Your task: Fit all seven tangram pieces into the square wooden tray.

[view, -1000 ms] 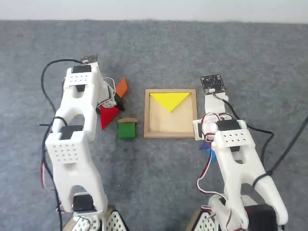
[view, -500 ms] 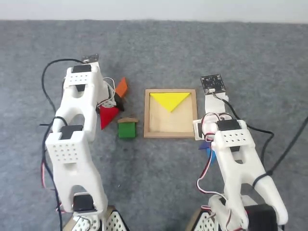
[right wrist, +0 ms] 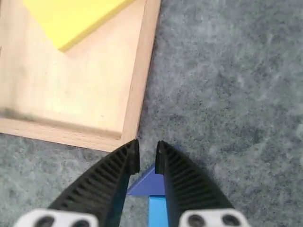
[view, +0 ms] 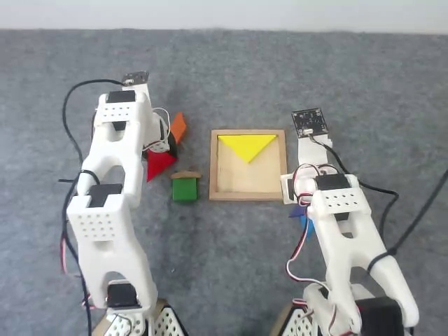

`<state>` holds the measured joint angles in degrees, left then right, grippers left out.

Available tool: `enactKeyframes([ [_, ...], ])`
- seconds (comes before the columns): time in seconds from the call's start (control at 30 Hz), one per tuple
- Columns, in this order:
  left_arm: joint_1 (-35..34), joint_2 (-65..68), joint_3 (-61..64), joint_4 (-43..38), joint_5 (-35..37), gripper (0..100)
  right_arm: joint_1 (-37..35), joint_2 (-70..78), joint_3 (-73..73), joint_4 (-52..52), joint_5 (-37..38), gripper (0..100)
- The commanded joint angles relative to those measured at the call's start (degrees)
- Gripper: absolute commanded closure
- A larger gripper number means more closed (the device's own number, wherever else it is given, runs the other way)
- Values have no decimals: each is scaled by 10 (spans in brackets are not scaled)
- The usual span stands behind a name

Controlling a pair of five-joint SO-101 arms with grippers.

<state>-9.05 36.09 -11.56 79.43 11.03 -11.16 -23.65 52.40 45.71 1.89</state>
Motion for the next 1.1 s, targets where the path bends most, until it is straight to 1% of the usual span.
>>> enactKeyframes([
  [0.0,11,-5,6,-8,-4,793,-2,-28,-4,-9,8,929],
  [0.1,13,-8,6,-6,-4,797,-2,-28,-4,-9,8,929],
  [0.23,17,-60,34,-11,-4,841,-2,-28,-4,-9,8,929],
  [0.43,63,-134,125,-52,-4,843,-2,-29,-4,-9,9,929],
  [0.7,84,-142,136,-71,-10,850,-1,-33,-4,-5,9,929],
  [0.87,92,-141,137,-80,-7,919,-1,-34,-5,-4,9,929],
  [0.97,92,-142,139,-91,4,935,-1,-34,-5,-4,9,929],
  [1.07,92,-138,139,-100,-2,935,-1,-34,-5,-4,9,929],
])
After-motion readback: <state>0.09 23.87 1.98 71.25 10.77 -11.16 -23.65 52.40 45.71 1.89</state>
